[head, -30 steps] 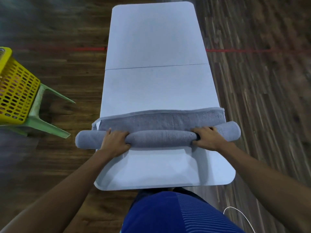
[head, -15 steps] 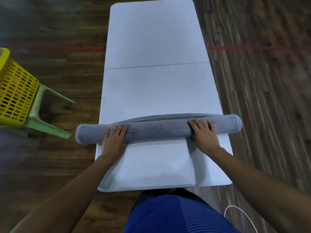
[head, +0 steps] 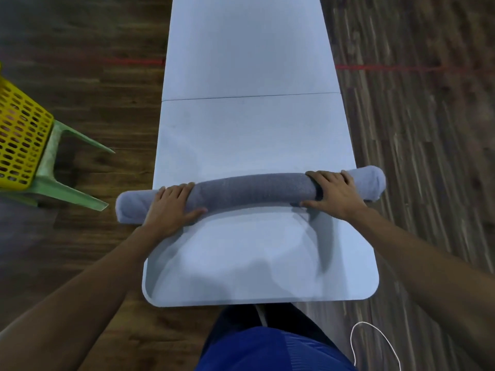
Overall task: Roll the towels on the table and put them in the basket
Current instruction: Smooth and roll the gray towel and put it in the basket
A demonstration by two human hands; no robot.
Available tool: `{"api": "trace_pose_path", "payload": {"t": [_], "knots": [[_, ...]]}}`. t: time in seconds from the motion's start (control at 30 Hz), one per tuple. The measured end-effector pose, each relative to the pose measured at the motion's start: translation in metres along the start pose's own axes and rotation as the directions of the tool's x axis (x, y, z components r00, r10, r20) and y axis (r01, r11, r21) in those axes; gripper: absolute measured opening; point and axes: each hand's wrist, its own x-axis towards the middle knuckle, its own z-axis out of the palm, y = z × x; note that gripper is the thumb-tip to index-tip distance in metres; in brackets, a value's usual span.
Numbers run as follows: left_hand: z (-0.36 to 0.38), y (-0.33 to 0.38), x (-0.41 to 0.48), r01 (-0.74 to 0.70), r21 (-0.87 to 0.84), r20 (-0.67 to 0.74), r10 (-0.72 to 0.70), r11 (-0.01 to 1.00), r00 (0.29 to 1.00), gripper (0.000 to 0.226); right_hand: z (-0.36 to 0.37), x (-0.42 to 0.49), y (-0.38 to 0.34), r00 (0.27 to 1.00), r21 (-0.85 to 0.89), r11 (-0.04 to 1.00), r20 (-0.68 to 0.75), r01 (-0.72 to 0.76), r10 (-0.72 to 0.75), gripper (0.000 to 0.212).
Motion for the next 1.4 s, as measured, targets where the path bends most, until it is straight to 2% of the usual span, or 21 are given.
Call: {"api": "trace_pose_path", "payload": {"t": [0.07, 0.17, 0.27, 0.37, 0.47, 0.6, 0.8, 0.93, 1.0, 1.1, 1.17, 1.2, 1.27, 1.33, 1.4], "knots": [[0.004, -0.008, -0.004, -0.08, 0.082, 0.052, 0.076, 0.993, 0.996, 0.085, 0.003, 0.002, 0.006, 0.998, -0.062, 0.997, 0.043, 0.038, -0.036, 0.09], [0.004, -0.008, 0.007, -0.058, 0.083, 0.019, 0.056, 0.995, 0.998, 0.071, 0.002, 0.013, 0.008, 1.0, -0.087, 0.996, 0.01, 0.03, -0.03, 0.076], [-0.009, 0.007, 0.034, 0.135, -0.052, -0.012, -0.136, 0.989, 0.991, 0.051, -0.004, 0.038, 0.003, 0.994, -0.006, 0.995, -0.035, -0.104, 0.104, 0.051], [-0.018, 0.04, 0.053, 0.36, -0.247, 0.022, -0.366, 0.899, 0.93, 0.046, -0.006, 0.052, -0.018, 0.958, 0.152, 0.948, -0.024, -0.278, 0.285, 0.043], [-0.01, 0.083, 0.053, 0.496, -0.43, 0.118, -0.498, 0.754, 0.859, 0.049, 0.003, 0.042, -0.044, 0.901, 0.323, 0.848, 0.039, -0.421, 0.432, 0.046], [0.007, 0.136, 0.034, 0.558, -0.539, 0.197, -0.55, 0.631, 0.812, 0.055, 0.012, 0.015, -0.084, 0.821, 0.517, 0.666, 0.144, -0.538, 0.552, 0.051], [0.028, 0.191, 0.021, 0.534, -0.616, 0.236, -0.511, 0.579, 0.826, 0.07, 0.03, -0.012, -0.14, 0.777, 0.718, 0.406, 0.3, -0.566, 0.553, 0.059], [0.03, 0.203, 0.012, 0.53, -0.718, 0.264, -0.528, 0.451, 0.807, 0.075, 0.027, -0.014, -0.149, 0.738, 0.716, 0.314, 0.407, -0.623, 0.538, 0.071], [0.033, 0.197, 0.0, 0.455, -0.814, 0.231, -0.516, 0.361, 0.825, 0.069, 0.02, -0.014, -0.146, 0.737, 0.686, 0.349, 0.415, -0.639, 0.533, 0.087], [0.041, 0.191, -0.023, 0.355, -0.902, 0.217, -0.456, 0.244, 0.863, 0.046, 0.014, -0.014, -0.158, 0.766, 0.604, 0.504, 0.314, -0.617, 0.561, 0.124], [0.049, 0.186, -0.033, 0.355, -0.918, 0.259, -0.413, 0.176, 0.873, 0.037, 0.019, -0.012, -0.171, 0.786, 0.527, 0.597, 0.275, -0.605, 0.554, 0.139], [0.052, 0.181, -0.036, 0.358, -0.911, 0.25, -0.419, 0.203, 0.873, 0.038, 0.024, -0.012, -0.175, 0.795, 0.474, 0.644, 0.26, -0.6, 0.548, 0.143], [0.053, 0.166, -0.044, 0.361, -0.833, 0.131, -0.482, 0.421, 0.866, 0.038, 0.03, -0.012, -0.173, 0.81, 0.381, 0.717, 0.222, -0.584, 0.543, 0.145], [0.054, 0.145, -0.054, 0.364, -0.632, -0.069, -0.518, 0.684, 0.853, 0.031, 0.033, -0.012, -0.163, 0.827, 0.355, 0.749, 0.173, -0.56, 0.536, 0.138], [0.058, 0.123, -0.065, 0.38, -0.398, -0.161, -0.471, 0.835, 0.867, 0.033, 0.034, -0.014, -0.152, 0.856, 0.34, 0.789, 0.118, -0.511, 0.503, 0.13]]}}
